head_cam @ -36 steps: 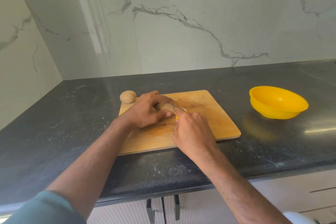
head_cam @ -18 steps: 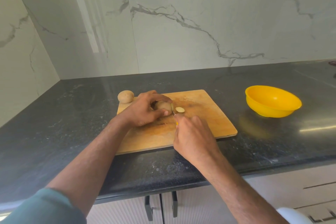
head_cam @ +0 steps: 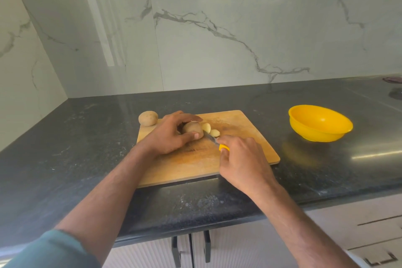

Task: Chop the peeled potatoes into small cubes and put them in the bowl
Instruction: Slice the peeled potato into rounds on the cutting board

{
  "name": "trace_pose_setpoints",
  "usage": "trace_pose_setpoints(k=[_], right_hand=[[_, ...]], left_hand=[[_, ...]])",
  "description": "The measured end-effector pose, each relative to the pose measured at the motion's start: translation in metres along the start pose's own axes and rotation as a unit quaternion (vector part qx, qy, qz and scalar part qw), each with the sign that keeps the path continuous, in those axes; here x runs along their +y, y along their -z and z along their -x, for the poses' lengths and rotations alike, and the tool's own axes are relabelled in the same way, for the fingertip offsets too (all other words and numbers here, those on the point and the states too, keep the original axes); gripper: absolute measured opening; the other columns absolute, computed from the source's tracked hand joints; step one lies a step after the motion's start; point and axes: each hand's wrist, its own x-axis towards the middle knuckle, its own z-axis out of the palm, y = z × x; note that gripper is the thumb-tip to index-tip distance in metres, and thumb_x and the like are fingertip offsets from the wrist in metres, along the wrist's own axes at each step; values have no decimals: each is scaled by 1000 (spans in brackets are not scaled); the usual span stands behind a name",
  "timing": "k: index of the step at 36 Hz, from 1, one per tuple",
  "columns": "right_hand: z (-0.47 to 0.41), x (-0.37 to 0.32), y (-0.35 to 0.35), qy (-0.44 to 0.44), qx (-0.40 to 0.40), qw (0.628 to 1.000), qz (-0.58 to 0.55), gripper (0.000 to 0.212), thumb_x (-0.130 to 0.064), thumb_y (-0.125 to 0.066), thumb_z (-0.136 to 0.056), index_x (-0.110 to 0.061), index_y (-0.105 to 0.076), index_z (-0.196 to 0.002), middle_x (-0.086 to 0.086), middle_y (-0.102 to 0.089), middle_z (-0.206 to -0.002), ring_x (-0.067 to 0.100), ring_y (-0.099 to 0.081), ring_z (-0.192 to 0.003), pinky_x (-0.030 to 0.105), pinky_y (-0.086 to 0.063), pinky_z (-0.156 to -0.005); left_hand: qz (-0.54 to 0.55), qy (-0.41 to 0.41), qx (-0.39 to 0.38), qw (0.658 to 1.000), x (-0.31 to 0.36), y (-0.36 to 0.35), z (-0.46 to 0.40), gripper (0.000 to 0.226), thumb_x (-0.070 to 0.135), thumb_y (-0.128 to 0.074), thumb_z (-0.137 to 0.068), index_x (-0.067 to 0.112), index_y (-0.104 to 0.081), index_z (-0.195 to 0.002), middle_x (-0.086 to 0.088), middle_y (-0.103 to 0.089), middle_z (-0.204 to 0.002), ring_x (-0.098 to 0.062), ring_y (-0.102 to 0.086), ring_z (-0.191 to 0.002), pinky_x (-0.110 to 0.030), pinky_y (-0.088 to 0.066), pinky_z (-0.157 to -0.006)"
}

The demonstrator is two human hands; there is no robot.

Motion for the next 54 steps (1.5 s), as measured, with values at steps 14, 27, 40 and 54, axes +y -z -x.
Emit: trace_pose_setpoints(k=[14,27,40,54], right_hand=[[-12,16,-6,-8,14,1000,2,34,-19,-57,-95,-25,-67,-127,-1,-75,-106,23,-65,-96,32,-50,-78],[-51,37,-22,-23,42,997,-54,36,-20,-58,-90,-27,-72,-122,-6,-73,-117,19,-67,-97,23,-51,-83],[-46,30,-19,-17,45,998,-35,36,-22,-58,-92,-26,-71,-125,-2,-74,-114,19,-66,-83,27,-54,-74],[-34,16,-20,28,63,996,-55,39,-18,-59,-93,-23,-66,-131,1,-73,-117,28,-67,-103,40,-57,-88]], left_hand=[[12,23,49,998,-7,-2,-2,39,38,-83,-83,33,-69,-120,7,-67,-108,-11,-64,-93,-34,-56,-83],[92,68,53,992,-6,-1,-4,42,27,-93,-73,23,-70,-107,6,-72,-100,-17,-69,-90,-34,-60,-80],[96,53,31,994,-1,3,-3,42,28,-93,-72,23,-73,-109,10,-74,-102,-12,-70,-93,-40,-61,-86],[91,51,31,994,9,3,0,39,27,-92,-74,20,-79,-109,9,-77,-100,-14,-72,-93,-41,-60,-86]])
